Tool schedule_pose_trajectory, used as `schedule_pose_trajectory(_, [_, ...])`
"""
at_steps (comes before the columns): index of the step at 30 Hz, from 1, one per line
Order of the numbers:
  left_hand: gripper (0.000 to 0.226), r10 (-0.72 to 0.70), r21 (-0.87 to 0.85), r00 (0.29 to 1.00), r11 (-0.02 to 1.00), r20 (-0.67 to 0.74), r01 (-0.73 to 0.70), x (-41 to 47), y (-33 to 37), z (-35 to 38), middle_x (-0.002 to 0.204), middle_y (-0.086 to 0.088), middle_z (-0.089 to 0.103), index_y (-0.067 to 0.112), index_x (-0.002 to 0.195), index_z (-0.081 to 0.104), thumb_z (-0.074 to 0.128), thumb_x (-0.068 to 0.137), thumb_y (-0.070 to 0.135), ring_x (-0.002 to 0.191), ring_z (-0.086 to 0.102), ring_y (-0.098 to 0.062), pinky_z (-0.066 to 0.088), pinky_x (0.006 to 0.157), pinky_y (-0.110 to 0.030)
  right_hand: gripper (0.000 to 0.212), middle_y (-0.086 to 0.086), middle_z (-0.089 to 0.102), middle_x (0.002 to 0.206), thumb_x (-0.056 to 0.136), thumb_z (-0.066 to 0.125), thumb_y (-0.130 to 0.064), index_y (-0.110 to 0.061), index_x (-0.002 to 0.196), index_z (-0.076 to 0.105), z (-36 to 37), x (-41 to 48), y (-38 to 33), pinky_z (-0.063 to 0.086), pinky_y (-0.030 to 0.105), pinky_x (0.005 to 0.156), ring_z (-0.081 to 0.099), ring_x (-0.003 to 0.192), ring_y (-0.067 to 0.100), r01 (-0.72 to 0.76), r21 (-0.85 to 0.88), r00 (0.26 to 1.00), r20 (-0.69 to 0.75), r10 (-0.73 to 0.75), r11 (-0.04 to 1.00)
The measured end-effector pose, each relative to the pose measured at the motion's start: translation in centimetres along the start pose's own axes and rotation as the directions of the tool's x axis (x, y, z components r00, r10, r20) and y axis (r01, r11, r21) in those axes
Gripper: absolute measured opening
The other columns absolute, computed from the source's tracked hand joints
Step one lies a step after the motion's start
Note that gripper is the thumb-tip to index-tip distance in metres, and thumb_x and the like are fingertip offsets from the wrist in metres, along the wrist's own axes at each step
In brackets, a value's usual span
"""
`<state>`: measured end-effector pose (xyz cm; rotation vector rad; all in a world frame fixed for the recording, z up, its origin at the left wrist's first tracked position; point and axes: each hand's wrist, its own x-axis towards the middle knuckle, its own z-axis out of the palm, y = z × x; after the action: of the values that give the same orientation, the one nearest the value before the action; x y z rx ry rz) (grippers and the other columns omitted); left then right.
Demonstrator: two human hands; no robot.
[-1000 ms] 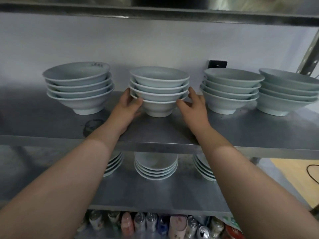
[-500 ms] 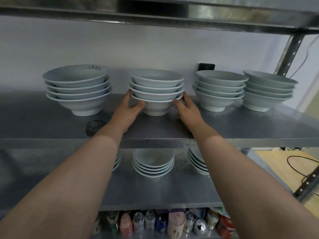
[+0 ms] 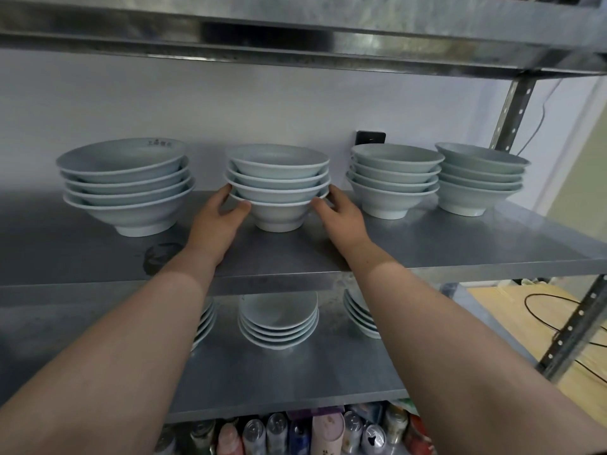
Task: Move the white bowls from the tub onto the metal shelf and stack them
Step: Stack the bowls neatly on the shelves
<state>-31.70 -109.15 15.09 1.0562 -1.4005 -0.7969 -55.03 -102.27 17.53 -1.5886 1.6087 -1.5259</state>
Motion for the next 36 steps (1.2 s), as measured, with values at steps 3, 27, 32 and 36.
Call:
schedule_pose_trajectory(3, [0.072,0.013,0.034,1.000,0.999,0.008,-0.014,-0.3,0.2,0.3,0.110,0.018,0.062,0.048,0.135,0.048,0.068,0.068,0.064,0.106,0.067,-0.017,0.051,0.100,-0.044,0.036,-0.012,0.065,0.112,0.092,0.058,-0.043,-0.037,0.128,0.055,0.1,0.0,0.1,0.046,0.025,0.082,0.063,0.092,0.004,0.011,0.005,1.000,0.008,-0.011,1.000])
schedule_pose_trajectory(27, [0.044,0.504,0.336,0.846,0.838,-0.173,-0.430,-3.9,3.3,1.1,0.115,-0.006,0.051,0.010,0.122,0.054,0.057,0.082,0.027,0.102,0.055,-0.020,0.048,0.092,-0.030,0.036,0.000,0.064,0.122,0.095,0.058,-0.034,-0.015,0.126,0.060,-2.7,-0.8,0.5,0.039,0.022,0.090,0.058,0.111,0.014,-0.026,-0.003,0.999,-0.040,0.026,1.000])
schedule_pose_trajectory(32, [0.025,0.592,0.330,0.803,0.747,0.064,-0.577,-8.0,6.3,8.3,0.097,-0.002,0.056,0.010,0.105,0.060,0.056,0.080,0.008,0.083,0.054,-0.012,0.043,0.080,-0.015,0.014,0.001,0.068,0.097,0.088,0.060,-0.019,-0.013,0.099,0.066,-9.2,-0.2,3.5,0.044,0.028,0.083,0.060,0.093,0.016,0.011,-0.069,0.985,-0.170,-0.022,0.998])
schedule_pose_trajectory(36, [0.024,0.444,0.244,0.869,0.838,0.216,-0.489,-8.1,7.7,16.6,0.100,0.003,0.060,0.021,0.106,0.060,0.058,0.084,0.014,0.090,0.059,-0.003,0.046,0.081,-0.015,0.017,0.001,0.066,0.091,0.084,0.061,-0.022,-0.012,0.096,0.059,-14.7,1.9,5.5,0.042,0.029,0.076,0.059,0.086,0.019,-0.086,-0.009,0.973,-0.215,0.082,0.996])
